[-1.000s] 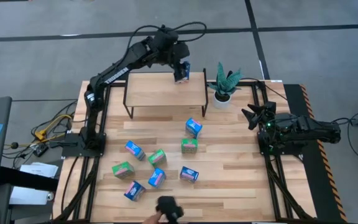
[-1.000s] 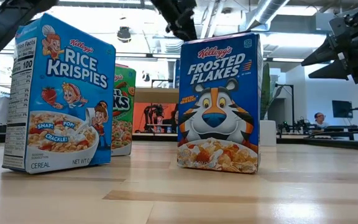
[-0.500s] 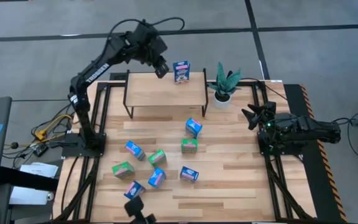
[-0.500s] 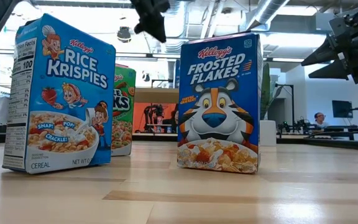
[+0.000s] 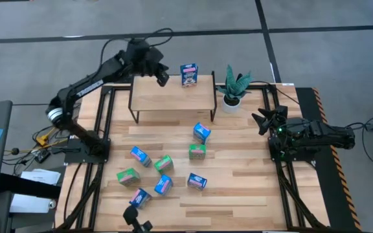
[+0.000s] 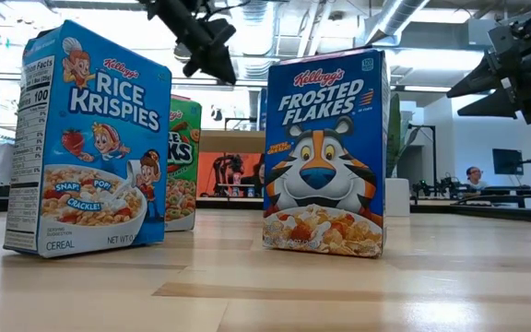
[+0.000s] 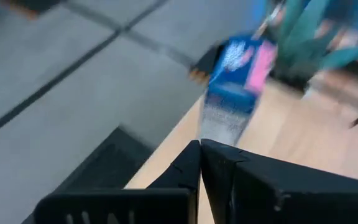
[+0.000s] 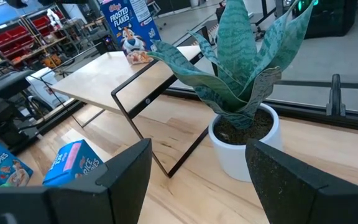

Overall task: Stack cereal on shelf
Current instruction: Put the top blue cereal box on the shelf, then put the bottom blue cereal box on the shelf aligned with the other blue cereal box

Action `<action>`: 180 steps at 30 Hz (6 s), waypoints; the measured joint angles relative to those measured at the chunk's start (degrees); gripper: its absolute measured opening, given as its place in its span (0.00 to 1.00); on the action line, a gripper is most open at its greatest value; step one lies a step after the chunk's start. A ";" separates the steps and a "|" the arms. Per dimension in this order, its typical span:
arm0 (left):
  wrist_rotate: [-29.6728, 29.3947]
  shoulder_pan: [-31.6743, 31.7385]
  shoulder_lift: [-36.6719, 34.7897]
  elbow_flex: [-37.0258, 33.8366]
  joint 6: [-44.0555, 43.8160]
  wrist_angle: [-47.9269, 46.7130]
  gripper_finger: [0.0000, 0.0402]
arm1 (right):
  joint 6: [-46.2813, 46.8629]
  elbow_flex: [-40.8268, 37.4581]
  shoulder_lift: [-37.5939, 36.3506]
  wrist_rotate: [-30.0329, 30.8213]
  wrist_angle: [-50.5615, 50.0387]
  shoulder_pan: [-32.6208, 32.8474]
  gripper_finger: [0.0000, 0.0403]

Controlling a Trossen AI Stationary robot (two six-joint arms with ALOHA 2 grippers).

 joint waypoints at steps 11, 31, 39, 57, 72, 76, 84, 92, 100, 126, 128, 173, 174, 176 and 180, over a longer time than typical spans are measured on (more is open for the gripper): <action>2.09 -1.03 2.94 -11.18 -8.93 20.74 0.00 | -0.02 0.00 0.01 0.00 0.00 0.00 0.71; 2.48 -2.07 6.71 -11.18 -13.40 27.46 0.00 | -0.02 0.00 -0.01 0.00 -0.02 -0.01 0.71; -0.09 -2.40 6.71 -11.18 -13.80 29.28 0.00 | -0.04 0.00 0.00 0.01 -0.02 0.00 0.71; 4.44 -5.74 5.05 -11.16 -17.31 21.34 0.00 | -0.15 0.00 -0.01 0.00 -0.02 0.00 0.71; -4.71 -8.63 8.61 -11.10 -15.10 26.59 0.00 | 0.00 0.00 0.01 -0.02 0.00 0.00 0.71; -4.92 -8.63 10.20 -11.12 -15.67 27.07 0.00 | 0.00 0.00 -0.01 -0.02 -0.02 0.00 0.71; -8.00 -8.59 10.62 -11.14 -14.64 28.11 0.00 | -0.02 0.00 0.01 -0.02 -0.02 -0.01 0.71; -10.01 -8.39 10.57 -11.14 -13.33 28.57 0.00 | -0.04 0.00 0.01 -0.01 -0.02 0.00 0.71; -5.44 -9.19 9.53 -11.13 -14.72 23.48 0.00 | -0.07 0.00 0.00 -0.02 -0.01 0.00 0.71; -16.48 -6.04 7.58 -14.97 -15.68 29.55 0.00 | -0.15 -0.02 0.01 0.07 0.00 0.00 0.71; -16.27 -6.12 7.58 -14.97 -16.06 30.46 0.00 | -0.11 -0.02 0.01 0.07 0.00 0.00 0.71; 7.36 -10.72 -6.75 -14.33 -13.38 13.16 0.00 | -0.02 -0.02 -0.01 -0.17 -0.02 0.00 0.71; 10.51 -11.44 -9.09 -14.33 -13.02 9.17 0.00 | -0.02 -0.02 -0.01 -0.15 0.00 0.00 0.71; 14.56 -13.55 -13.25 -14.33 -11.50 2.45 0.01 | -0.02 -0.02 0.01 -0.15 -0.01 0.00 0.71; 14.79 -20.92 -19.57 -14.33 -9.91 -5.75 0.09 | -0.02 -0.02 0.01 -0.15 0.00 0.00 0.71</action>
